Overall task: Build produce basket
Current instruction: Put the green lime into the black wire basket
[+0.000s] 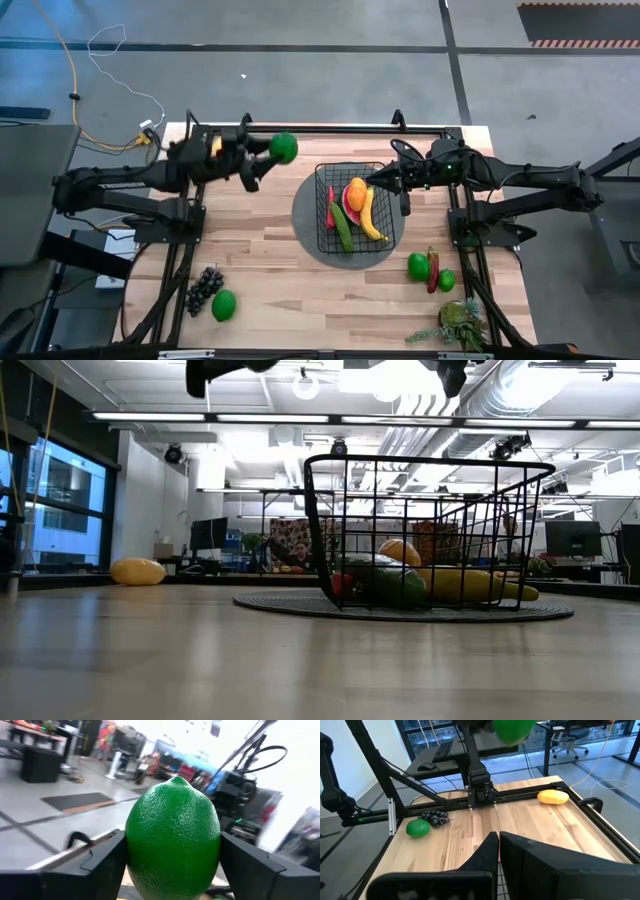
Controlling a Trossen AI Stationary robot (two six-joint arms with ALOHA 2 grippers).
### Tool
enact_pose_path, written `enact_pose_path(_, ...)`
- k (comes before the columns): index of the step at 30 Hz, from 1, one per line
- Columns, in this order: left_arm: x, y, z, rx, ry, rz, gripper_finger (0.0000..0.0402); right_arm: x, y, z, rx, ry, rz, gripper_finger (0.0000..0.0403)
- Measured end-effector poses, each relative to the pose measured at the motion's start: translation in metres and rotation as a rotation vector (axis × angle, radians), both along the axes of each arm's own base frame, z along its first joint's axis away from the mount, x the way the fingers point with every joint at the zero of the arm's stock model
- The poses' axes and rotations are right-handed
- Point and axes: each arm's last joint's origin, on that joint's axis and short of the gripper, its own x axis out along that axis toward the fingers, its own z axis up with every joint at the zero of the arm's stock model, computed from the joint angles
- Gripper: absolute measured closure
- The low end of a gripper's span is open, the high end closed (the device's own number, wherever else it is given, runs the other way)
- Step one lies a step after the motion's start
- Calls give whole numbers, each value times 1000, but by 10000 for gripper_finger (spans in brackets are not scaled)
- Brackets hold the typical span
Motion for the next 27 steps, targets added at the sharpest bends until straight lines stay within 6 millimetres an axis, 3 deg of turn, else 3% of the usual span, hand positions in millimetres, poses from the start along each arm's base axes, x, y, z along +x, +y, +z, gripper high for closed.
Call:
enact_pose_path(5,5,-17,-28,-18,-45,-93,126,0,1,2,-8,-18,4,403)
enact_pose_path(12,4,-21,-25,97,-51,-112,126,2,-3,7,-22,-107,-10,403)
enact_pose_path(15,5,-22,-24,155,-48,-137,126,0,-7,-6,21,-204,7,403)
enact_pose_path(21,5,-23,-24,194,-39,-174,126,-16,-8,-58,140,-387,-38,403)
enact_pose_path(27,5,-23,-24,194,-37,-175,126,-24,-7,-54,90,-405,-61,403)
